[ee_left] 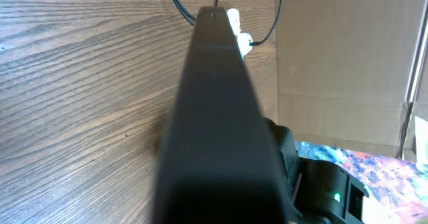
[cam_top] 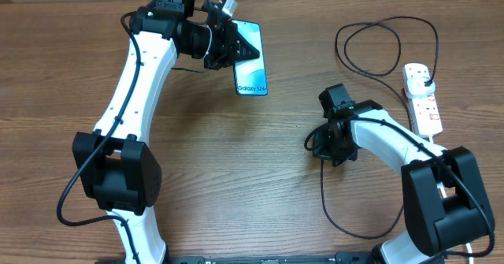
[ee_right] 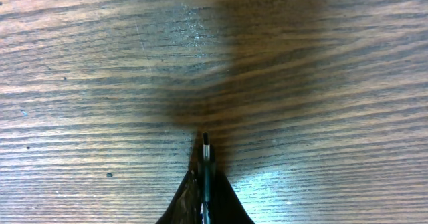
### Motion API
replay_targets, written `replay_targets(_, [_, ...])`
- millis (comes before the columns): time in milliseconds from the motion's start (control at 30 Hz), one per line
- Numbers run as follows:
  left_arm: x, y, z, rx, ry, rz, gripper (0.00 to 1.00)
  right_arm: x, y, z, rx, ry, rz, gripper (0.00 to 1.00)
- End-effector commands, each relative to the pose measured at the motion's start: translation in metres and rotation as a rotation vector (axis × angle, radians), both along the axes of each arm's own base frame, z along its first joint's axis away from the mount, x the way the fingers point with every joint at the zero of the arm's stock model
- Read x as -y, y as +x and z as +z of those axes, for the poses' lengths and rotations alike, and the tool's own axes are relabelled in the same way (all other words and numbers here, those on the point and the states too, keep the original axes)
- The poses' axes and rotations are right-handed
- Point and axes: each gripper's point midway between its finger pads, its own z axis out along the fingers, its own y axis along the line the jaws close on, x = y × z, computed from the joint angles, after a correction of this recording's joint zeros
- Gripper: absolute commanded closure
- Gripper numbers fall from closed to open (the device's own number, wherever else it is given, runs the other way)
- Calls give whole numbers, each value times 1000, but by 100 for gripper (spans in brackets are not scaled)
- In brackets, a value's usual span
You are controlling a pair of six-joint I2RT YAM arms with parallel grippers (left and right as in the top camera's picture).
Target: Plug charger to phone and switch on socket
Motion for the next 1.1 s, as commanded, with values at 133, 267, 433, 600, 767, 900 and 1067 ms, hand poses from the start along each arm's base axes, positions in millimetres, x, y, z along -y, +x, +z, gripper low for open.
replay_targets(133, [2,-8,30,68,-58,-35,96,0,2,-7,-1,-1,-4,96])
replay_targets(267, [3,-10,33,64,-76,-45,96,-6,2,-6,-6,33,-3,96])
replay_targets(433, [7,-11,40,75,-118,-67,96,-6,2,-6,-6,33,0,96])
replay_targets(600, [8,-12,42,80,-130,-74,96,-6,2,-6,-6,33,0,96])
replay_targets(767, [9,-13,50,104,-173,-100,96,-12,2,-4,-2,66,8,96])
replay_targets(900, [10,-12,72,168,-273,-147,96,-49,5,30,61,294,181,96])
replay_targets(1067, [-2,-14,90,220,-284,-135,96,-105,-4,130,273,739,418,96])
